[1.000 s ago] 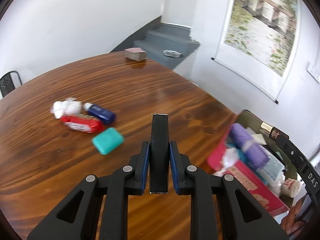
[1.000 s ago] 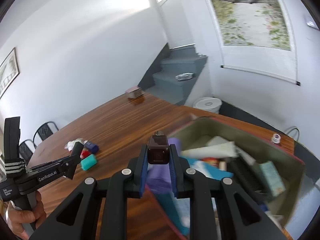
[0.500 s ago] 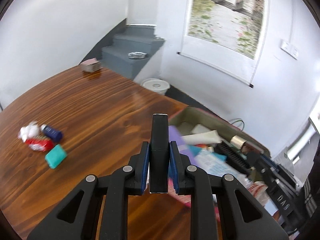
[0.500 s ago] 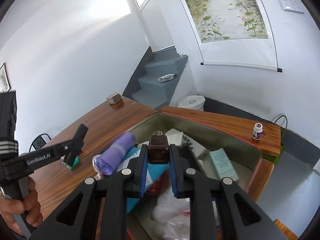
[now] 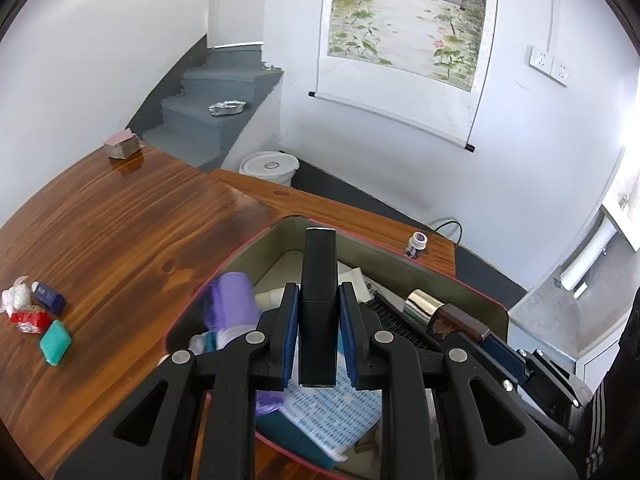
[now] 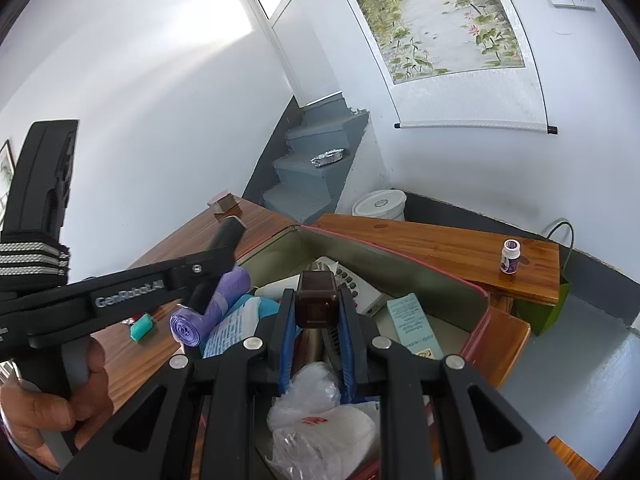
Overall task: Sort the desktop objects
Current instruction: 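Carry the black stick and perfume bottle into the red tin and release both, then move both open grippers back and grasp the teal soap box with the left gripper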
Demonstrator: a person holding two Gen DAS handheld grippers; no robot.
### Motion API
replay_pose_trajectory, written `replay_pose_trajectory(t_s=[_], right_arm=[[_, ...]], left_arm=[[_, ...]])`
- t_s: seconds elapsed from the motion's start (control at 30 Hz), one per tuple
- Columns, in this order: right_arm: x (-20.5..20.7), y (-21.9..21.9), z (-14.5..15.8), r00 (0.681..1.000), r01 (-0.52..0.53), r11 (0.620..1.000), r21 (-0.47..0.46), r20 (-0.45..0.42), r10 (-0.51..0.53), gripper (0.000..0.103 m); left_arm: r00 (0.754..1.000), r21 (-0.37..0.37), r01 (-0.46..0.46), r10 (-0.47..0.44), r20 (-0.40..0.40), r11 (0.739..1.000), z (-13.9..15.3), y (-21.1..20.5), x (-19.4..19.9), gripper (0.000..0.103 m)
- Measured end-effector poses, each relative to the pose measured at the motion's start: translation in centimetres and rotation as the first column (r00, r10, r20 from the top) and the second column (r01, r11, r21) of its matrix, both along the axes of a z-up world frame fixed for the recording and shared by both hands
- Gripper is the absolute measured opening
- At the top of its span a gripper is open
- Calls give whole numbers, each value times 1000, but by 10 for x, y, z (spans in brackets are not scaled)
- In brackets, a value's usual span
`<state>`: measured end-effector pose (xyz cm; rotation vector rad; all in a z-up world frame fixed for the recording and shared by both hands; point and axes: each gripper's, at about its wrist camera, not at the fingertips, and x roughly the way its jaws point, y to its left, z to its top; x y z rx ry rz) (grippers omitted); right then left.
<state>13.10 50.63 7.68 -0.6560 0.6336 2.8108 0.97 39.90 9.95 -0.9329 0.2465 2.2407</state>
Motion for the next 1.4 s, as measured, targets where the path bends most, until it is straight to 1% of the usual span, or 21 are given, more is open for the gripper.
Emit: replay_pose_trajectory(t_s=[0.13,0.17,0.2,0.23,0.27,0.3,0.33,0.37,0.6,0.73,1.0,1.27,1.4], right_arm=[[-1,1,-3,1000,7,1000,-8,3,-7,23],[-2,2,-4,1000,8,1000,-19,8,-8,25],[-2,3,-5,1000,8,999,-31,10,-7,26],[-2,4,-6,1000,10,999,-38,11,-9,31],[-2,4,-6,1000,13,999,-40,12,-13,38],[-2,4,-6,1000,18,999,-42,11,-17,43],[-1,3,-5,1000,21,999,-41,7,-21,52],[-1,2,-4,1000,24,999,-36,4,-24,56],[-3,-14,1,1000,5,1000,-6,-1,-5,56],[-2,-23,3,1000,-1,1000,7,-5,1,66],[-15,-53,7,999,-51,998,43,6,51,67],[-34,-94,13,992,-126,988,90,15,126,72],[-47,-118,16,984,-178,977,118,19,177,74]], left_arm=[[999,0,28,-28,23,1000,-1,5,0,24],[999,0,30,-30,21,1000,-1,5,2,32],[999,2,29,-29,15,1000,-1,4,3,44],[1000,4,20,-20,1,1000,1,2,4,51],[1000,7,11,-11,-11,1000,2,0,4,61],[1000,10,-1,1,-25,1000,3,-2,4,63],[999,13,-15,16,-38,1000,6,-6,4,63],[999,15,-23,23,-42,1000,7,-8,3,63],[996,17,-85,86,-34,996,7,-29,-5,63],[992,16,-120,121,-35,993,4,-46,-10,63],[978,45,-205,206,-14,978,3,-91,-27,63],[947,48,-320,320,4,946,-6,-153,-56,63],[917,20,-398,398,10,917,-15,-192,-73,63]])
